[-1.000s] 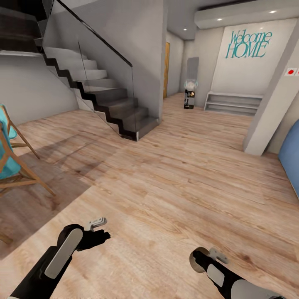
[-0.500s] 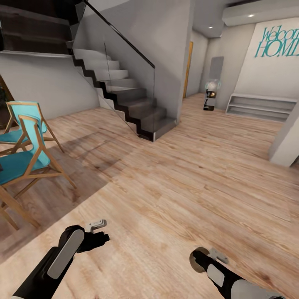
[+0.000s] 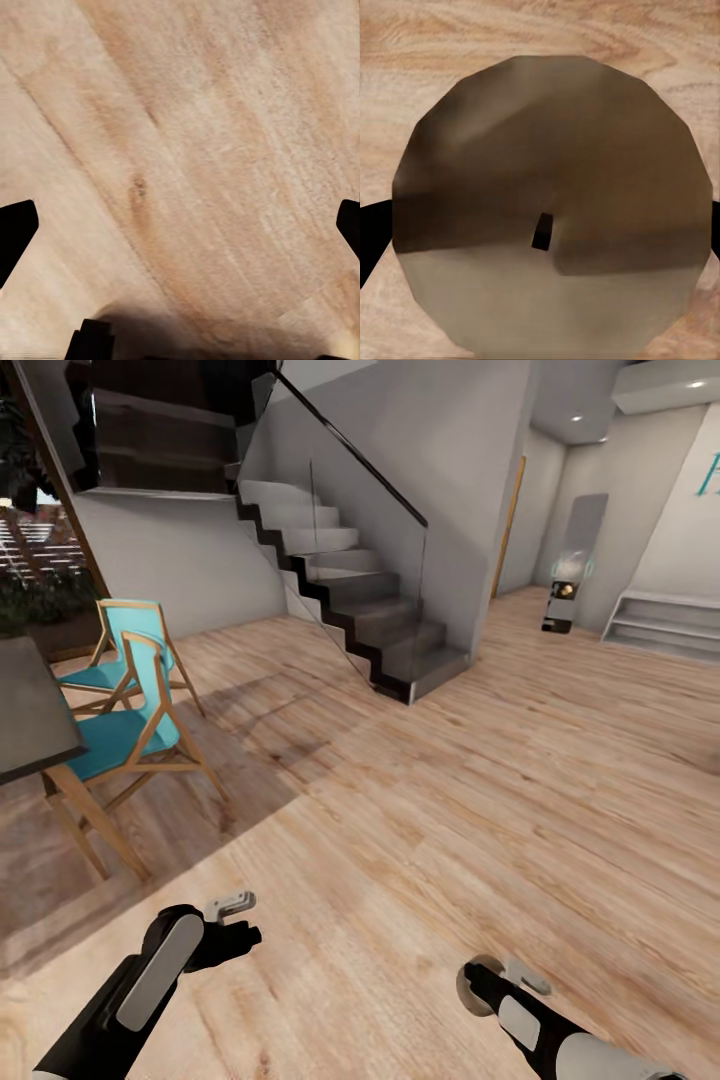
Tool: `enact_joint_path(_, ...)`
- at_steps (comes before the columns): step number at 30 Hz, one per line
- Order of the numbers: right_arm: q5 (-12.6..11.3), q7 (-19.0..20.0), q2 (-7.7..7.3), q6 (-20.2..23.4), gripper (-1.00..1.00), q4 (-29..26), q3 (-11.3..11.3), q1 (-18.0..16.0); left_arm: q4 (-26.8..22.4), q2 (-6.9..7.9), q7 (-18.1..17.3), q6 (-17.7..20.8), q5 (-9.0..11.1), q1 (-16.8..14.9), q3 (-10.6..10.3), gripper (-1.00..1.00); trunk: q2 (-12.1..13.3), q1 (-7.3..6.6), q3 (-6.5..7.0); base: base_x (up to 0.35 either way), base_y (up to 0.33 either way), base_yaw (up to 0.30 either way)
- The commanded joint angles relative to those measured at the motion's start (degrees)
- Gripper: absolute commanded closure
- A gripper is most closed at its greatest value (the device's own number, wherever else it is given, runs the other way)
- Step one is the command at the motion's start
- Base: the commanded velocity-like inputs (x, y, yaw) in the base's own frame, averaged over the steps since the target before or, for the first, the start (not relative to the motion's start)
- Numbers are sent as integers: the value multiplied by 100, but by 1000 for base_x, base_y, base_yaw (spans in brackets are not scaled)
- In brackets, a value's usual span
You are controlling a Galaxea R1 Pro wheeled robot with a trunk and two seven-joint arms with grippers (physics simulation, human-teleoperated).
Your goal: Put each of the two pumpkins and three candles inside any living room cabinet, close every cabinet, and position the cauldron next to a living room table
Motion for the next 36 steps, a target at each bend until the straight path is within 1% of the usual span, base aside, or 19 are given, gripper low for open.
enact_joint_path(1, -50, -25, -3, -10, 100, -11, 49, 1, -2, 6, 58, 0, 54, -6, -17, -100, 39, -23, 11, 0, 0, 285)
enact_joint_path(21, -49, -25, 1, -16, 100, -11, 50, 2, -6, -3, 61, -1, 55, -5, -25, -100, 842, -463, 319, 0, 0, 285)
enact_joint_path(26, -45, -25, 1, -16, 100, -11, 54, 3, -2, -71, 62, -1, 51, -6, -49, -100, 1042, -572, 397, 0, 0, 285)
enact_joint_path(36, -43, -25, 1, -16, 100, -11, 54, 1, -1, -80, 61, -1, 51, -6, -53, -100, 1443, -792, 571, 0, 0, 285)
